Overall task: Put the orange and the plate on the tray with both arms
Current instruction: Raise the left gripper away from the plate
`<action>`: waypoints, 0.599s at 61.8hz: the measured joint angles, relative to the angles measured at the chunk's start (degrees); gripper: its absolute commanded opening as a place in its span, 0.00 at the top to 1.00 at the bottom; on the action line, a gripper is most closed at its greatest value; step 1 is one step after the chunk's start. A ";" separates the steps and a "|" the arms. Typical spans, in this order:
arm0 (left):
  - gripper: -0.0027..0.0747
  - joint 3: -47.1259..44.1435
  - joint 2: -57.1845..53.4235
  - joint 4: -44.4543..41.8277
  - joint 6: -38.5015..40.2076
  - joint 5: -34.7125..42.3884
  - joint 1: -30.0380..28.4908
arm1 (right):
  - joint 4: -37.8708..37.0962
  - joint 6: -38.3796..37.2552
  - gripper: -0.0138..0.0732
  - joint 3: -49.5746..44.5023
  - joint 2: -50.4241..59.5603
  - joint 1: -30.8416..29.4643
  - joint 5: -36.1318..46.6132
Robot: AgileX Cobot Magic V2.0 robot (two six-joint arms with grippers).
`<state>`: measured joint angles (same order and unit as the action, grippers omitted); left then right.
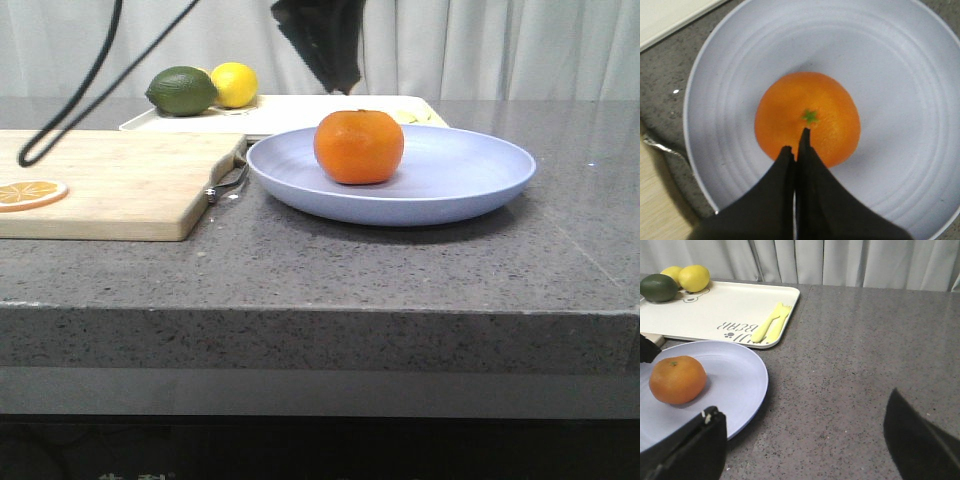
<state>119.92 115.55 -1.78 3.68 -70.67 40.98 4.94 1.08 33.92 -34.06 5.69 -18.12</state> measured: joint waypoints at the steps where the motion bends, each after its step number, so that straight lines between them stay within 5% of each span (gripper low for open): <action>1: 0.99 0.10 -0.11 -0.28 0.00 -0.22 0.00 | 0.00 0.00 0.10 0.00 0.00 0.00 0.00; 18: 0.99 -1.14 -4.56 -1.80 -0.10 -0.89 0.00 | 0.00 0.00 0.10 0.00 0.00 0.00 -0.13; 37: 0.99 -17.41 -16.27 -3.43 -0.10 -0.89 -6.52 | 0.00 0.00 0.10 0.00 0.00 0.00 -0.17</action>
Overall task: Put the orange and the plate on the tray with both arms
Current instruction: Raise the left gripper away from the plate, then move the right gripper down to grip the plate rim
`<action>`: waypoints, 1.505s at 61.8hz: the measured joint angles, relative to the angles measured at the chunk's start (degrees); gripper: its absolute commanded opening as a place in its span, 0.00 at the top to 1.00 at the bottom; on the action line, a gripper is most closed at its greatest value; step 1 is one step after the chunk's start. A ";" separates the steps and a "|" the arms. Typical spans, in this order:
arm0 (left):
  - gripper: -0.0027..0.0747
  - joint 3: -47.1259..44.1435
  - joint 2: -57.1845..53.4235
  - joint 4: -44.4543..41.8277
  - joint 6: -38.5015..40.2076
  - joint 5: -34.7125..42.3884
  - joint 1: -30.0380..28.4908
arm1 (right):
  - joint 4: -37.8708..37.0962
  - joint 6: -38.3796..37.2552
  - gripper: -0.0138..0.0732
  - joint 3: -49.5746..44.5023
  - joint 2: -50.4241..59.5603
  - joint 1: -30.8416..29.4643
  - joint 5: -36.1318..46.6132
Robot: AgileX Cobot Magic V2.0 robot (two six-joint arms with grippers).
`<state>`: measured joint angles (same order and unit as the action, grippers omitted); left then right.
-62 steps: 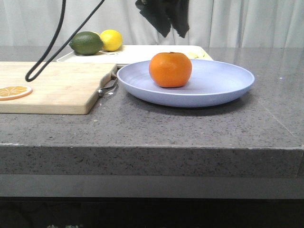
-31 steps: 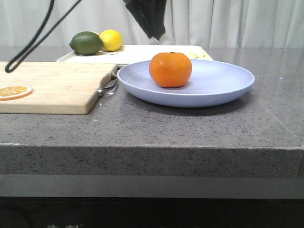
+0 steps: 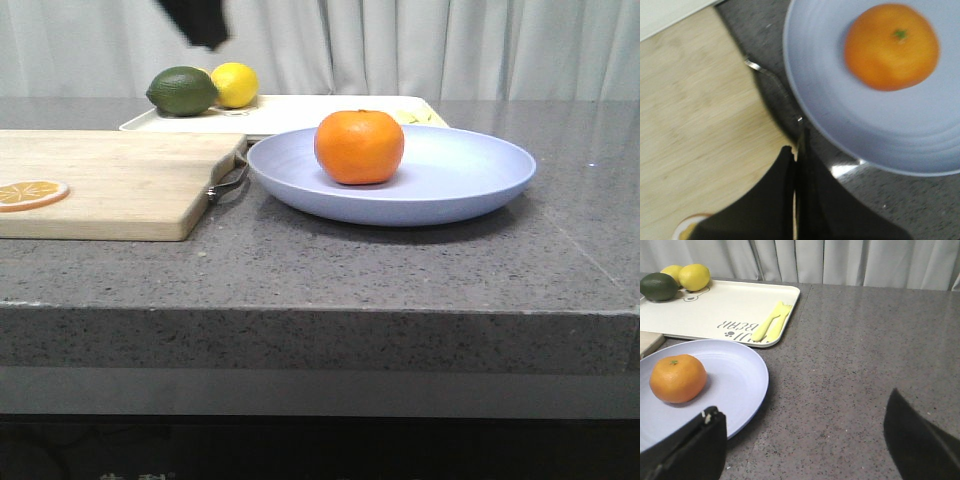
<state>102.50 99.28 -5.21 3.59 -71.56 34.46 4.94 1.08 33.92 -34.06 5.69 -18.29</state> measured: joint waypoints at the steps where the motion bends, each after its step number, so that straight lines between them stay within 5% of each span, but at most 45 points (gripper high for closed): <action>1: 0.99 -0.82 -0.68 0.00 0.10 0.00 -0.53 | 0.00 0.00 0.10 0.00 0.00 0.00 -0.09; 36: 0.99 -38.56 -31.02 -0.47 4.45 11.74 -21.50 | 0.00 0.00 0.10 0.00 0.00 0.00 -0.67; 66: 0.99 -69.00 -66.19 -0.13 4.72 31.65 -22.49 | 0.67 0.00 0.10 0.00 -1.84 0.00 -0.67; 93: 0.99 -78.33 -92.80 1.73 4.81 39.88 -22.49 | 1.02 0.00 0.10 2.70 -14.48 0.00 0.50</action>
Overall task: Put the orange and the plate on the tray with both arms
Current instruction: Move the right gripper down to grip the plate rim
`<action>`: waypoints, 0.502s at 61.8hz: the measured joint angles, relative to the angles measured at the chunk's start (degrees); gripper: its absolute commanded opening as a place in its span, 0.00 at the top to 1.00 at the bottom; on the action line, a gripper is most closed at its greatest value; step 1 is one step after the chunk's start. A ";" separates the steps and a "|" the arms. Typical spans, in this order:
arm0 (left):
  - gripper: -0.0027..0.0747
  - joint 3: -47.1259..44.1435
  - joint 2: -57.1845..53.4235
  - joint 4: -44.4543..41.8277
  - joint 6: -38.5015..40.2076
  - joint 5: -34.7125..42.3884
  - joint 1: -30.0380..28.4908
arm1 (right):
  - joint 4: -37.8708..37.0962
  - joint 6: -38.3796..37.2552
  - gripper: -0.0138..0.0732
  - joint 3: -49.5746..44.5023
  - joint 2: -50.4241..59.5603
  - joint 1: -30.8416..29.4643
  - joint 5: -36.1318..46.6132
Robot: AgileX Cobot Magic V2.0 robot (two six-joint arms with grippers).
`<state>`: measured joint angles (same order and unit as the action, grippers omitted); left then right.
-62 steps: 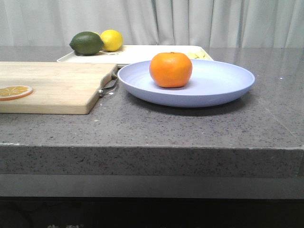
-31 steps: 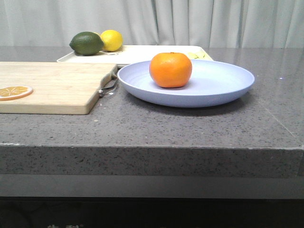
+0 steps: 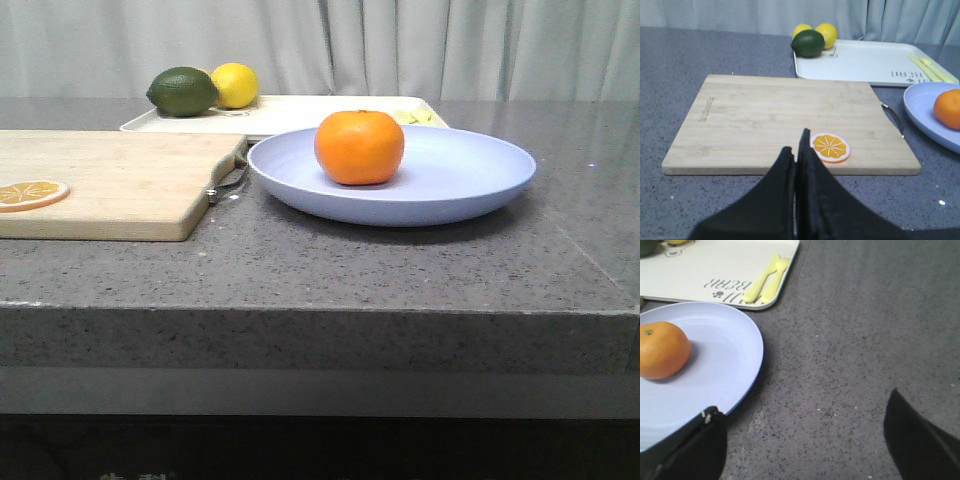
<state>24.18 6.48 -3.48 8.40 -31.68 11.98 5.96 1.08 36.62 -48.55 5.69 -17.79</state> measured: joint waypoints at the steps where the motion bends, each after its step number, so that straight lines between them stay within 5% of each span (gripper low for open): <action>1: 0.99 -0.12 -0.35 0.00 0.00 0.33 0.00 | 0.10 0.00 0.10 0.42 -0.94 0.00 0.00; 31: 0.99 -0.94 -1.61 0.13 0.00 1.59 0.00 | 10.90 0.00 0.10 21.95 -35.05 1.72 -5.84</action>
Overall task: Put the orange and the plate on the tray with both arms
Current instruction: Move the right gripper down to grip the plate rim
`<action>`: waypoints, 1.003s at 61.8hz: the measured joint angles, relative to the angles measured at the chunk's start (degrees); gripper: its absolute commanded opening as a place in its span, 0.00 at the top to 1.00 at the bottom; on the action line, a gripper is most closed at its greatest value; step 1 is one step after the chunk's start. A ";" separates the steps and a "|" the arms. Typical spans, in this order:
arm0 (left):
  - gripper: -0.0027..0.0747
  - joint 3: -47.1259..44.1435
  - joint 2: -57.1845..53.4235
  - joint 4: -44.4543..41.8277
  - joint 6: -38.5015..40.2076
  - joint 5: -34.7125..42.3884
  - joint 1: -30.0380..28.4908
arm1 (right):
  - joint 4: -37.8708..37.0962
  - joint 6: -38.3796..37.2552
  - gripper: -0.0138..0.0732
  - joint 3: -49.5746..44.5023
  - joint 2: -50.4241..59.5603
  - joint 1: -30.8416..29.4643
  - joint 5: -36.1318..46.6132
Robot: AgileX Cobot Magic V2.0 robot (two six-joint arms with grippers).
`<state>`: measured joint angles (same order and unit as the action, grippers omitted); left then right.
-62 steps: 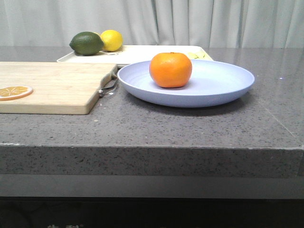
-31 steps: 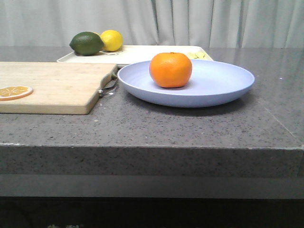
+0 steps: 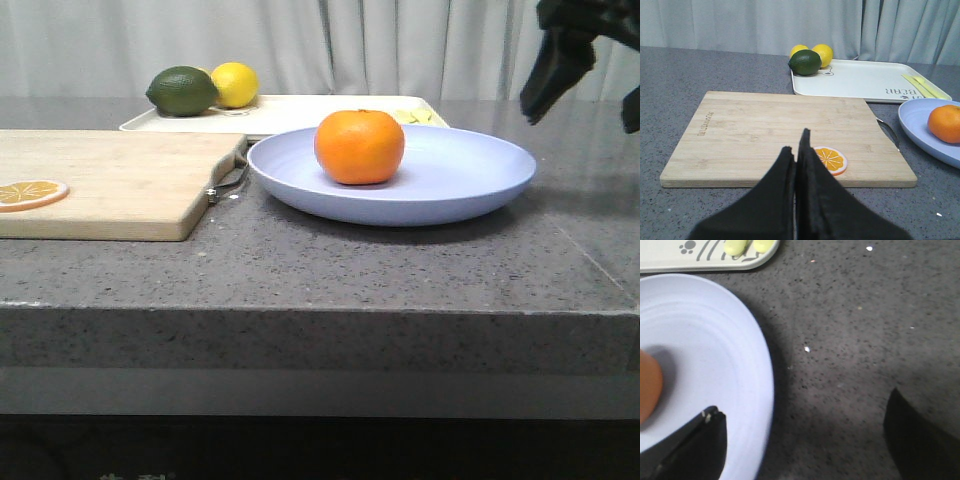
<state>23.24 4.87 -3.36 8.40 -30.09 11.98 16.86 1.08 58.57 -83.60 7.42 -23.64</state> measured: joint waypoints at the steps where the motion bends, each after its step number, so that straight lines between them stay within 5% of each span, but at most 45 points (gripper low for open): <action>1: 0.99 0.00 0.00 0.00 0.00 0.00 0.00 | 0.11 0.00 0.10 0.47 -0.62 0.28 -0.11; 17: 0.99 0.00 0.00 0.00 0.00 0.00 0.00 | 2.53 0.00 0.15 5.88 -9.59 2.95 -1.29; 32: 0.99 0.00 0.00 0.00 0.00 0.00 0.00 | 2.88 0.00 0.61 6.01 -10.61 2.95 -1.29; 44: 0.99 0.00 0.00 0.00 0.00 0.00 0.00 | 3.15 0.00 0.87 6.01 -10.61 2.95 -1.32; 62: 0.99 0.00 0.00 0.00 0.00 0.00 0.00 | 7.13 -0.26 0.90 9.59 -11.04 2.34 -4.09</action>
<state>23.24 4.87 -3.36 8.40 -30.09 11.98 23.99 0.82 68.16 -94.63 9.75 -27.73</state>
